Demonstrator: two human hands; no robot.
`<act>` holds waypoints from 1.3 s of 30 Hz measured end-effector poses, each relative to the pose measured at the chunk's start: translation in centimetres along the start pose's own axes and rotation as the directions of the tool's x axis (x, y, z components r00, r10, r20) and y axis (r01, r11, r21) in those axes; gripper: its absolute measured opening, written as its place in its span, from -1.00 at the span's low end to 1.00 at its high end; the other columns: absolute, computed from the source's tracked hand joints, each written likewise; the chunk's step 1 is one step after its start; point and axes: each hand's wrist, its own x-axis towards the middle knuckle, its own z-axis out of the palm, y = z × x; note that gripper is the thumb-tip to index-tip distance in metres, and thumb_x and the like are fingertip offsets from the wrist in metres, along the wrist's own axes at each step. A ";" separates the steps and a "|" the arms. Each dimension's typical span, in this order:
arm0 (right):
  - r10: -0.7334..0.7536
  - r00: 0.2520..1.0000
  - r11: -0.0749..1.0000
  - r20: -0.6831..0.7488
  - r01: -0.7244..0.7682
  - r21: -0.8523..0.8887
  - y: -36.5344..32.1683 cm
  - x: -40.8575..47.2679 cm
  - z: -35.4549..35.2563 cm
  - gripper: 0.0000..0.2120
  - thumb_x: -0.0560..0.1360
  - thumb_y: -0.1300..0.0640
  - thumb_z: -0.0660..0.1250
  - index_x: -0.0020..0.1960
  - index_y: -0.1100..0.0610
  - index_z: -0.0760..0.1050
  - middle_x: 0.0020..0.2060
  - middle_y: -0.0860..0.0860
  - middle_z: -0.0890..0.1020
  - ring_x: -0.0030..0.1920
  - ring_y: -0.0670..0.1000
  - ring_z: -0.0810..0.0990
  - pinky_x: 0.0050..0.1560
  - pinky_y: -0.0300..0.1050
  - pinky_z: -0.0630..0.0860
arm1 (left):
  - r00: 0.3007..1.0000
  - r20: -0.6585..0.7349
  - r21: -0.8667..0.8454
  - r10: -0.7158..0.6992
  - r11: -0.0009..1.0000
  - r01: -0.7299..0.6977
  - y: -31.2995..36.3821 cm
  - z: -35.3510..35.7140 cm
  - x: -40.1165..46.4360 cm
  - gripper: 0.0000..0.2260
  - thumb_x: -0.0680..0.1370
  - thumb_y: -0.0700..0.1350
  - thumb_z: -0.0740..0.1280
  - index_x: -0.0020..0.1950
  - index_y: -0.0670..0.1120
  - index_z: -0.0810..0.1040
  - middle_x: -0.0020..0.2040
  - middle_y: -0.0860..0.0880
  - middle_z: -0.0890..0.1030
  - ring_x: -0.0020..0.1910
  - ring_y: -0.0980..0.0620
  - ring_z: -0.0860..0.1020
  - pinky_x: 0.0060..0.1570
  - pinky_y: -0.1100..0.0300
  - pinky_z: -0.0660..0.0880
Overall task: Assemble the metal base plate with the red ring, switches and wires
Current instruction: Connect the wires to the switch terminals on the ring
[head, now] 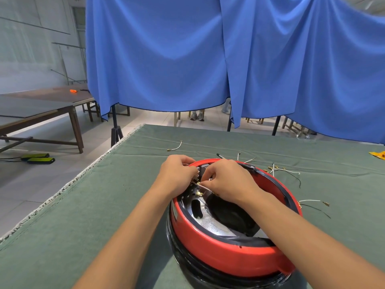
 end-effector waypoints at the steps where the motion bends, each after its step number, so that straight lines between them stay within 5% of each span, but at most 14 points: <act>1: 0.004 1.000 1.000 0.005 -0.004 -0.003 0.0 0.0 0.0 -0.90 0.46 -0.03 0.38 -0.12 -0.06 0.66 -0.27 -0.11 0.59 -0.14 -0.03 0.54 -0.19 -0.17 0.36 | 1.000 -0.025 0.001 -0.016 1.000 0.016 -0.1 0.1 0.0 -0.81 0.42 -0.27 0.33 -0.04 -0.11 0.66 -0.21 -0.06 0.65 -0.21 -0.01 0.55 -0.09 0.13 0.49; 6: 0.018 0.999 0.999 -0.029 -0.019 -0.027 -0.4 -0.1 0.0 -0.89 0.45 0.00 0.37 -0.15 -0.03 0.67 -0.29 -0.08 0.62 -0.12 0.01 0.58 -0.21 -0.17 0.37 | 0.986 -0.163 0.031 -0.045 0.998 0.051 -0.1 0.1 0.0 -0.89 0.34 -0.23 0.42 -0.19 -0.06 0.64 -0.29 0.02 0.64 -0.20 0.04 0.58 -0.25 0.23 0.46; 17: 0.012 0.997 0.996 -0.081 -0.019 -0.086 -0.8 -0.3 0.2 -0.87 0.46 0.04 0.32 -0.16 -0.01 0.64 -0.18 -0.02 0.67 -0.10 0.07 0.59 -0.21 -0.15 0.37 | 0.978 -0.208 0.113 -0.017 0.993 0.041 0.2 -0.2 -0.5 -0.82 0.31 -0.19 0.46 -0.41 0.04 0.54 -0.32 0.05 0.62 -0.18 0.01 0.59 -0.12 0.13 0.54; 39: -0.009 0.994 0.991 -0.106 -0.006 -0.135 -0.8 -0.2 0.9 -0.82 0.47 0.04 0.28 -0.17 0.08 0.61 -0.19 0.03 0.65 -0.11 0.13 0.58 -0.23 -0.12 0.35 | 0.982 -0.186 0.153 0.030 0.988 -0.001 0.2 -0.2 -0.6 -0.90 0.30 -0.22 0.44 -0.38 -0.03 0.64 -0.37 -0.05 0.65 -0.26 -0.04 0.61 -0.18 0.06 0.57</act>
